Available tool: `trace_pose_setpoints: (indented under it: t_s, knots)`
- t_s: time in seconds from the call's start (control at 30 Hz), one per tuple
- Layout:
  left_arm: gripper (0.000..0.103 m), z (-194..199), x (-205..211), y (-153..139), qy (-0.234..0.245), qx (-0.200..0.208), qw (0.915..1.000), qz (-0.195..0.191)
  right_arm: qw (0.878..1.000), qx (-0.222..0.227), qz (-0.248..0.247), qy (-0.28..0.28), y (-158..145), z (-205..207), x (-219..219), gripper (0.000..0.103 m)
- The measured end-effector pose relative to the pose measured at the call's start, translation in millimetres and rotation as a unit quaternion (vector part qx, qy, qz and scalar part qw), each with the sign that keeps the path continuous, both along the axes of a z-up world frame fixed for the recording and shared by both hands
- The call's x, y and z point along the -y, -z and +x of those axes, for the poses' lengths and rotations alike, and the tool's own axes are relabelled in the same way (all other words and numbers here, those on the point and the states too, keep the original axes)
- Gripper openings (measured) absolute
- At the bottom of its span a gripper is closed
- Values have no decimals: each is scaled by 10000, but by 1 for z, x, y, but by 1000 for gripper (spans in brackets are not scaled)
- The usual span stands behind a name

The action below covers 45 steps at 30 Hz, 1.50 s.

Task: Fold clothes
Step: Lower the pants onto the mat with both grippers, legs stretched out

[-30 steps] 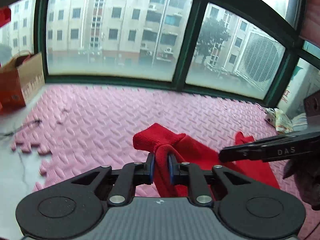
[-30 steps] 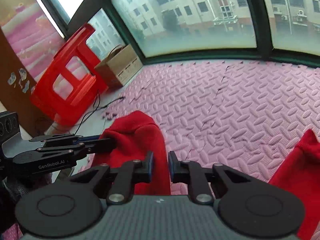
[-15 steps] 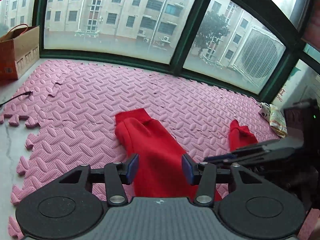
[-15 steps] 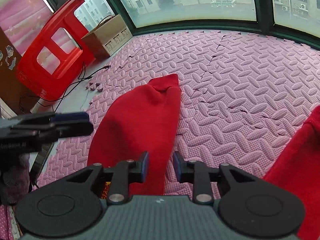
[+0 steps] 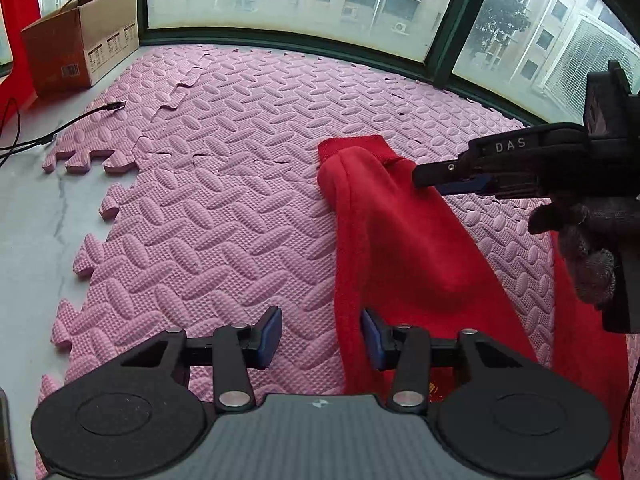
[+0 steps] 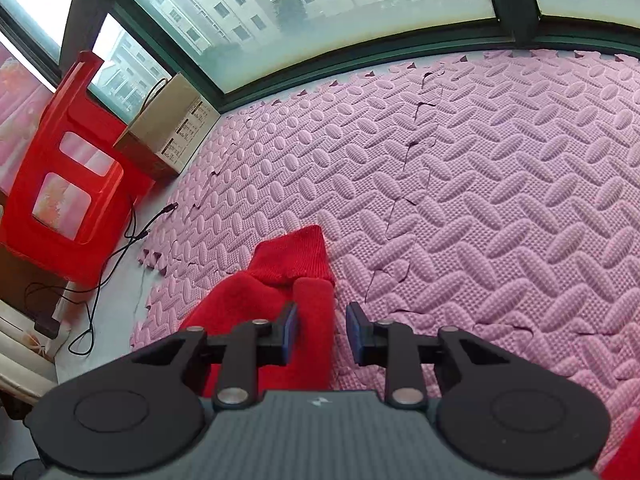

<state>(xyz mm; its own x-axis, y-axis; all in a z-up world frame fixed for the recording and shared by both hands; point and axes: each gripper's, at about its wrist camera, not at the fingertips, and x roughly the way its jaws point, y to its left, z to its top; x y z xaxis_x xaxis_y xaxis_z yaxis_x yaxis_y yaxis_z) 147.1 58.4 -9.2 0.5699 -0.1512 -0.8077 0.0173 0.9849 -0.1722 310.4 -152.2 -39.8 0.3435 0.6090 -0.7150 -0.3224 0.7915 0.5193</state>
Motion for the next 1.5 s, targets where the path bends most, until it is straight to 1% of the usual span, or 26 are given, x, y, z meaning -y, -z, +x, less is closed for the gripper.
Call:
trace_pose_setpoints:
  t_s: [0.07, 0.1, 0.13, 0.2, 0.3, 0.33, 0.37, 0.43, 0.53, 0.6, 0.7, 0.77, 0.83, 0.9, 1.0, 1.03, 1.07, 1.13, 1.2, 1.27, 1.33, 1.4, 1.5]
  knots:
    - [48, 1, -4, 2, -65, -57, 10000, 19, 10000, -57, 58, 13, 4, 4, -4, 20]
    - [48, 2, -6, 3, -97, -86, 9999, 28, 10000, -55, 65, 50, 4, 5, -5, 12]
    - [49, 2, -7, 4, -130, -114, 9998, 37, 9999, 51, 19, 131, 1, 3, -5, 8]
    - [49, 5, -10, 5, -174, -119, 9998, 42, 9990, 318, -104, 285, -7, -1, -3, 7]
    - [50, 10, -12, 5, -216, -71, 9997, 38, 9953, 763, -315, 510, -23, -9, 2, 8]
    - [50, 13, -10, 5, -223, -70, 9997, 66, 9943, 847, -382, 528, -26, -10, 3, 15]
    - [50, 15, -7, 4, -231, -34, 9996, 169, 9951, 779, -423, 433, -24, -7, 4, 16]
    - [48, 15, -3, -3, -192, 124, 9993, 311, 9953, 746, -403, 477, -25, -4, 10, 21]
    - [47, 18, 0, -13, -172, 285, 9993, 175, 9955, 711, -378, 503, -28, -1, 17, 21]
    - [47, 24, 5, -18, -74, 377, 9992, 100, 9958, 781, -399, 263, -32, -3, 14, 21]
    - [42, 35, 14, -18, 79, 419, 9991, -58, 9958, 778, -481, -8, -29, -2, 1, 21]
    - [40, 43, 18, -14, 148, 442, 9986, -241, 9955, 777, -543, -90, -28, -2, -2, 21]
    - [37, 50, 20, -8, 163, 380, 9986, -332, 9950, 784, -604, -121, -30, -1, -2, 21]
    - [33, 55, 18, 0, 70, 253, 9995, -197, 9945, 791, -665, -153, -31, -1, -1, 21]
    - [32, 62, 11, 12, -84, 108, 9999, -11, 9937, 800, -757, -200, -33, 0, 0, 21]
    - [30, 62, 7, 14, -126, 92, 9999, -41, 9934, 804, -787, -216, -34, 0, 0, 21]
    - [30, 61, 4, 14, -169, 79, 9998, -66, 9931, 810, -806, -249, -36, -1, 1, 21]
    - [29, 60, 4, 8, -228, 150, 9996, -89, 9917, 854, -877, -402, -45, -8, 4, 21]
    - [29, 62, 8, -2, -182, 291, 9992, -209, 9888, 873, -1070, -571, -49, -17, 5, 22]
    - [29, 66, 15, -9, -86, 426, 9986, -302, 9866, 880, -1137, -773, -50, -29, 6, 22]
    - [27, 75, 23, -11, -2, 513, 9980, -379, 9835, 907, -1248, -944, -49, -43, 7, 22]
    - [22, 85, 30, -12, 76, 594, 9971, -460, 9793, 987, -1346, -1144, -48, -59, 6, 22]
    - [22, 101, 31, -6, 9, 566, 9966, -602, 9693, 1271, -1493, -1484, -49, -83, 2, 22]
